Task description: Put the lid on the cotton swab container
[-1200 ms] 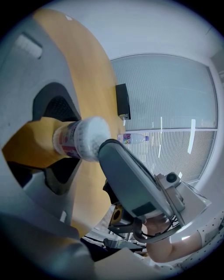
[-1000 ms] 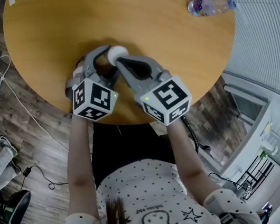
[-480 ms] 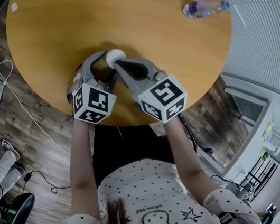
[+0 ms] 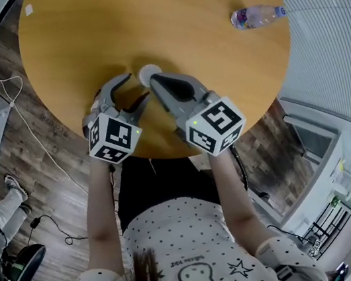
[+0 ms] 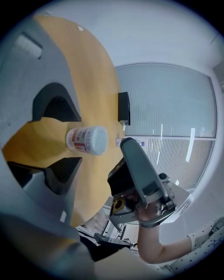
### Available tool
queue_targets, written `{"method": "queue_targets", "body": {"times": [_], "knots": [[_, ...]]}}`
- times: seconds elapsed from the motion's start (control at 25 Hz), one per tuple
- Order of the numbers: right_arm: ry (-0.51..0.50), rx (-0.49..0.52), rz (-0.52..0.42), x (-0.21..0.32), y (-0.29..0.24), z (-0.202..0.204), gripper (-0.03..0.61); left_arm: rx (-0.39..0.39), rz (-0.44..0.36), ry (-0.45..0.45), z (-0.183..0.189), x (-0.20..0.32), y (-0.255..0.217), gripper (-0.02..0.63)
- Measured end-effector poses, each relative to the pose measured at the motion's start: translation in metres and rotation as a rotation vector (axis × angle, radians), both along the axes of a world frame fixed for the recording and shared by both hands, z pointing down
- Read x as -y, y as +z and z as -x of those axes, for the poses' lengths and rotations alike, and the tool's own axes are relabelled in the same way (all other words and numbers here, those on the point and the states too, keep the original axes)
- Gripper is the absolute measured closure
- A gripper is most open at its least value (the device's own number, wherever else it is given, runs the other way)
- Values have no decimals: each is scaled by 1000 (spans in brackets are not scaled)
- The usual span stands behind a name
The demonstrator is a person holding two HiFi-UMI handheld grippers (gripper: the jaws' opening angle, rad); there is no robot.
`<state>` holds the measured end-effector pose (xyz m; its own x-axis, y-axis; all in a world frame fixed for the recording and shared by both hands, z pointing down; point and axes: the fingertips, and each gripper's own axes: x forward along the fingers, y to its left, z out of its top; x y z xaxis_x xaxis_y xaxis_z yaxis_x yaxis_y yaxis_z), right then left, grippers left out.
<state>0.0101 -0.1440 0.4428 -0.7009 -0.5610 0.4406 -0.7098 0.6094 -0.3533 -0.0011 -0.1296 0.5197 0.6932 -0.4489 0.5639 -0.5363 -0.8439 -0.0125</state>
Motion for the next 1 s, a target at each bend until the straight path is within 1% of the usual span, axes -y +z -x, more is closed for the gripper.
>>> {"method": "queue_targets", "body": {"times": [0.08,0.16,0.4,0.6,0.72,0.88,1.0], "knots": [[17,-9,-19,2,-8,-3,574,0,1,-7,6,-6,-5,351],[34,-25,-38,2,-16,-7,574,-13,-7,-32,13,-10,-15,376],[99,-36,-121,7,-49,-19,575,-90,-80,-149,31,-9,-63,453],[141,-42,-207,11,-83,-22,575,-226,-171,-250,45,7,-122,539],[167,-41,-250,8,-103,-24,574,-274,-220,-297,55,15,-154,577],[212,-33,-292,0,-130,-29,575,-295,-275,-338,65,18,-189,603],[243,-29,-343,-4,-153,-33,575,-319,-319,-372,73,22,-213,603]]}}
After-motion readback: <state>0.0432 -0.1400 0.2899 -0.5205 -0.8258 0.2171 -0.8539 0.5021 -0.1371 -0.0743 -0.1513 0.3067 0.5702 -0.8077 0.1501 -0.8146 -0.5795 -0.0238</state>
